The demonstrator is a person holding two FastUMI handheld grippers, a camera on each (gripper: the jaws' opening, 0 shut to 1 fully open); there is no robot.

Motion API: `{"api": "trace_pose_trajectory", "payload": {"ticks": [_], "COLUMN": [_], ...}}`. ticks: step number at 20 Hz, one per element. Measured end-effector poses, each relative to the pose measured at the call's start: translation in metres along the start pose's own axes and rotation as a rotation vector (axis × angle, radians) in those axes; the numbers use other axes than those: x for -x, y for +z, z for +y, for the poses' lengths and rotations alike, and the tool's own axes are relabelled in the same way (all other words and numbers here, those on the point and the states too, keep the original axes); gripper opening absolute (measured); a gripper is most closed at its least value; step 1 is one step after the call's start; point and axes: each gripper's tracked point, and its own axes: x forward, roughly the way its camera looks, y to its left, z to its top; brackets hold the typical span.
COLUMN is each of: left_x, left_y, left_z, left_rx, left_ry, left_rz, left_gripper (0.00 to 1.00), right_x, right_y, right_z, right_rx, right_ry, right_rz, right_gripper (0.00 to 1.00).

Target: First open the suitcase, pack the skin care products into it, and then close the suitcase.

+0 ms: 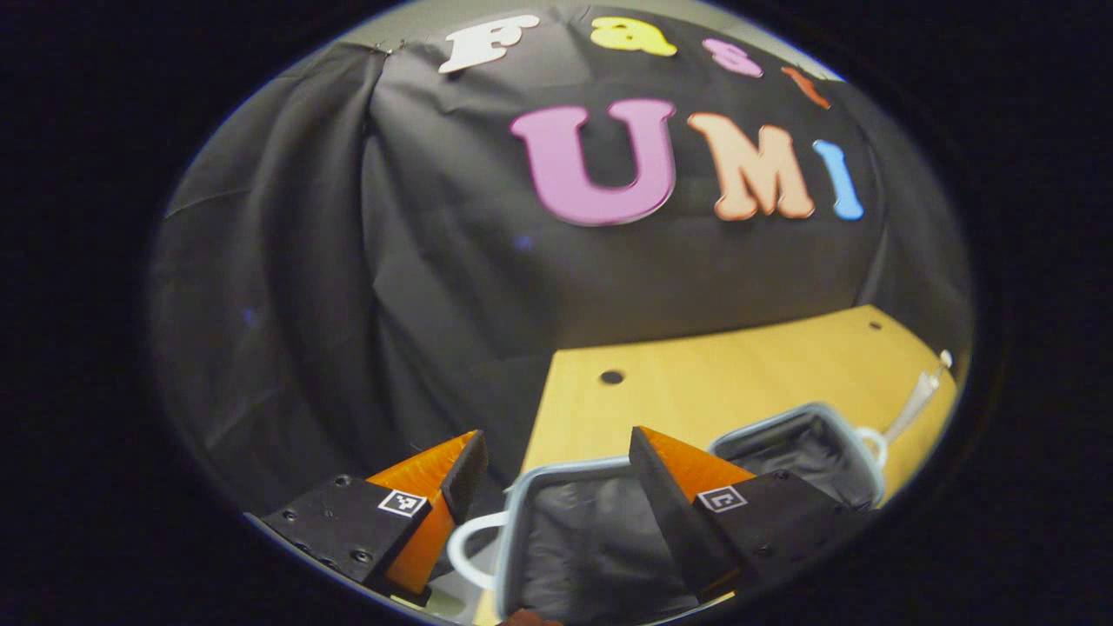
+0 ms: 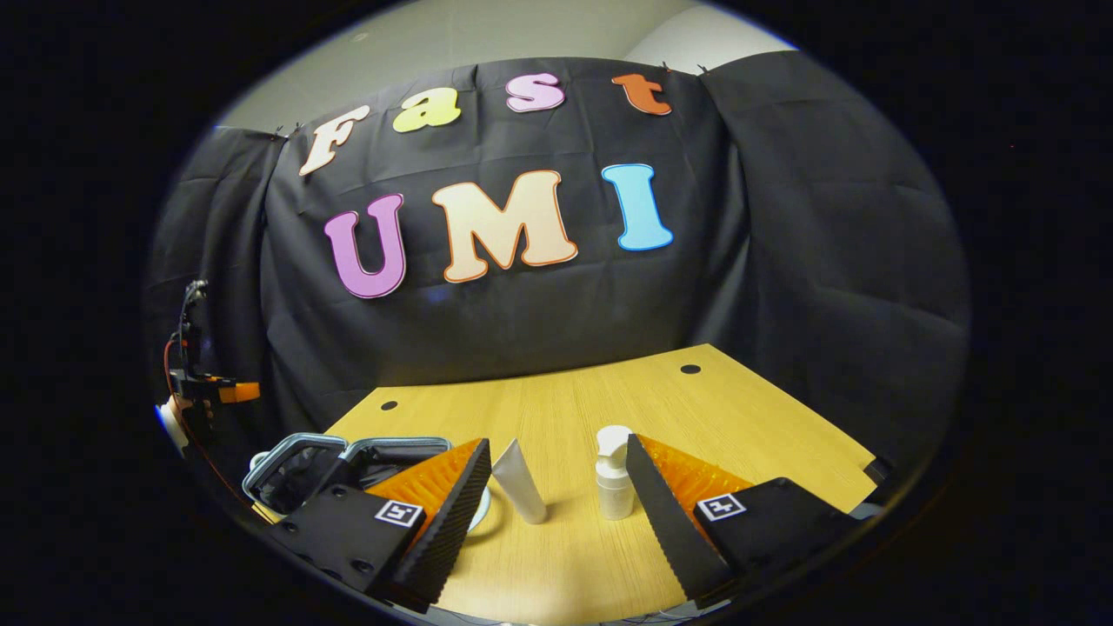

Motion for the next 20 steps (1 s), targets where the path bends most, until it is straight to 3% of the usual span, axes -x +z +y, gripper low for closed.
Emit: {"api": "trace_pose_trajectory", "payload": {"ticks": [4, 5, 7, 9, 15, 18, 20], "left_x": [0.018, 0.026, 0.041, 0.045, 0.027, 0.018, 0.007], "left_y": [0.015, 0.012, 0.0, -0.02, -0.058, -0.08, -0.097], "left_z": [-0.141, -0.175, -0.247, -0.305, -0.398, -0.429, -0.441], "left_rx": [0.021, 0.038, 0.083, 0.116, 0.162, 0.169, 0.16], "left_ry": [-0.2, -0.258, -0.368, -0.438, -0.474, -0.482, -0.477], "left_rz": [-0.084, -0.087, -0.068, -0.039, 0.013, 0.037, 0.07], "left_gripper": [0.97, 1.0, 0.96, 0.96, 0.94, 0.96, 0.95], "right_x": [-0.014, -0.02, -0.032, -0.046, -0.083, -0.095, -0.101], "right_y": [-0.007, -0.009, -0.011, -0.015, -0.043, -0.053, -0.061], "right_z": [-0.018, -0.024, -0.035, -0.045, -0.067, -0.068, -0.069], "right_rx": [0.002, 0.002, -0.009, -0.03, -0.04, -0.054, -0.042], "right_ry": [0.006, 0.01, 0.025, 0.048, 0.134, 0.176, 0.192], "right_rz": [0.007, 0.01, 0.012, 0.02, 0.085, 0.108, 0.12], "right_gripper": [0.98, 0.98, 0.98, 0.98, 0.95, 1.0, 0.98]}}
